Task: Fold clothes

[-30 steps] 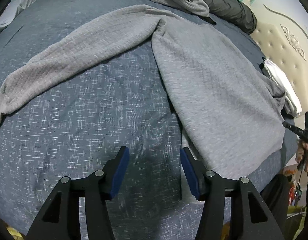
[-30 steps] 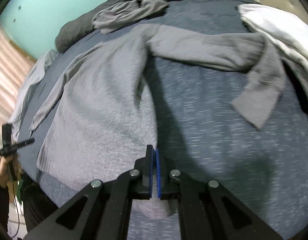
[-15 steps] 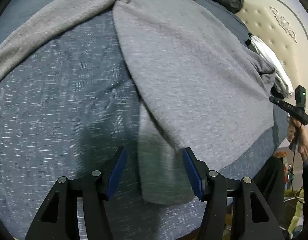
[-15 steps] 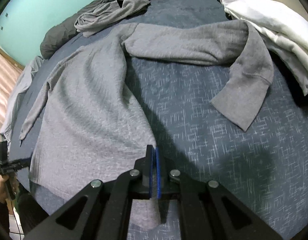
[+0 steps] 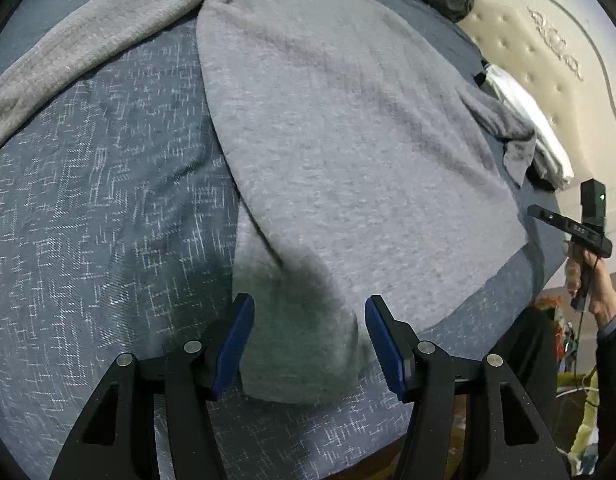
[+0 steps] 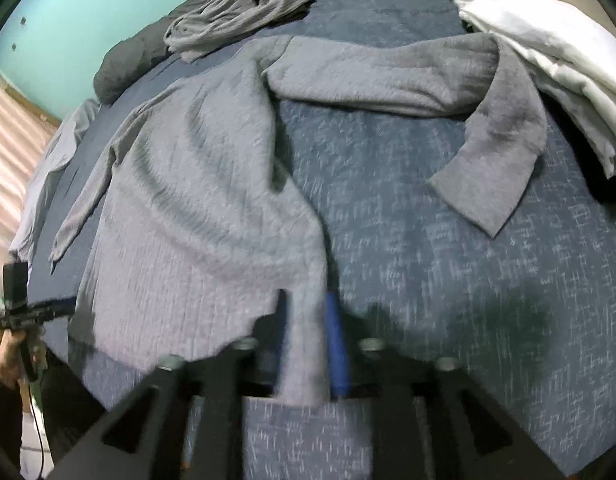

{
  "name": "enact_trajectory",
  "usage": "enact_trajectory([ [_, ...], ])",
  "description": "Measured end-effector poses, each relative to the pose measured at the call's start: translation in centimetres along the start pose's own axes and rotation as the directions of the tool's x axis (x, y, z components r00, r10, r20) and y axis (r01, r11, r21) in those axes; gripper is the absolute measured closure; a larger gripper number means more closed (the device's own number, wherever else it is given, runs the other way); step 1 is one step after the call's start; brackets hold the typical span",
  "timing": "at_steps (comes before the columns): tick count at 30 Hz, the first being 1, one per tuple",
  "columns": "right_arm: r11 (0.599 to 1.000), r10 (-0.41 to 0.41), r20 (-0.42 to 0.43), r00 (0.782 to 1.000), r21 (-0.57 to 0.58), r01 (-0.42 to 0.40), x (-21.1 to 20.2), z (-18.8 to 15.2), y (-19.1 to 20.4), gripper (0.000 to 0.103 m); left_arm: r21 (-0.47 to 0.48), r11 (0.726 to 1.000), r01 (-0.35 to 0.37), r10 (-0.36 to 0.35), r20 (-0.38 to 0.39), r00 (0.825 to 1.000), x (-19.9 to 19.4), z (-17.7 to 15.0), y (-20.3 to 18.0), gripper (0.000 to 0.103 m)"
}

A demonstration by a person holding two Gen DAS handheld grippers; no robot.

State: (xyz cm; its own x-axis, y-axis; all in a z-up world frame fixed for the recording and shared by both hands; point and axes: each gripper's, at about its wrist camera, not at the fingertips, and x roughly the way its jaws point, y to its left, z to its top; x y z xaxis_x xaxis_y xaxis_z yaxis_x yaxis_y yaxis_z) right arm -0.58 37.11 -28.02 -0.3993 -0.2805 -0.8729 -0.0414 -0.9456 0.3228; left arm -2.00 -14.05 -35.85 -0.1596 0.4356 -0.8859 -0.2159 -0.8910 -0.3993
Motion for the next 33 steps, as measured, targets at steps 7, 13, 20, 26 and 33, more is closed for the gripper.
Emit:
enact_trajectory([
  [7, 0.999, -0.011, -0.099, 0.995, -0.052, 0.006, 1.9, -1.9, 1.0, 0.063, 0.021, 0.999, -0.024, 0.024, -0.032, 0.999, 1.2, -0.7, -0.4, 0.049],
  [13, 0.999, -0.005, -0.106, 0.994, -0.040, 0.001, 2.7, -2.8, 1.0, 0.086, 0.042, 0.999, -0.023, 0.024, -0.028, 0.999, 0.1, -1.4, -0.4, 0.095],
  [20, 0.996, 0.007, -0.045, 0.999, -0.083, -0.011, -0.7, -2.9, 2.8, 0.098, 0.081, 0.997, -0.015, 0.009, 0.078, 0.997, -7.5, -1.9, -1.3, 0.099],
  [26, 0.987, 0.074, -0.011, 0.997, -0.142, -0.075, -6.2, -3.0, 5.5, 0.098, 0.052, 0.998, 0.036, -0.044, 0.145, 0.988, -13.8, -2.1, -1.0, 0.100],
  [33, 0.980, 0.056, -0.042, 0.998, -0.189, -0.062, -6.0, -4.5, 6.5, 0.098, 0.009, 1.000, 0.006, -0.007, 0.102, 0.995, -11.2, -2.9, 0.1, 0.099],
])
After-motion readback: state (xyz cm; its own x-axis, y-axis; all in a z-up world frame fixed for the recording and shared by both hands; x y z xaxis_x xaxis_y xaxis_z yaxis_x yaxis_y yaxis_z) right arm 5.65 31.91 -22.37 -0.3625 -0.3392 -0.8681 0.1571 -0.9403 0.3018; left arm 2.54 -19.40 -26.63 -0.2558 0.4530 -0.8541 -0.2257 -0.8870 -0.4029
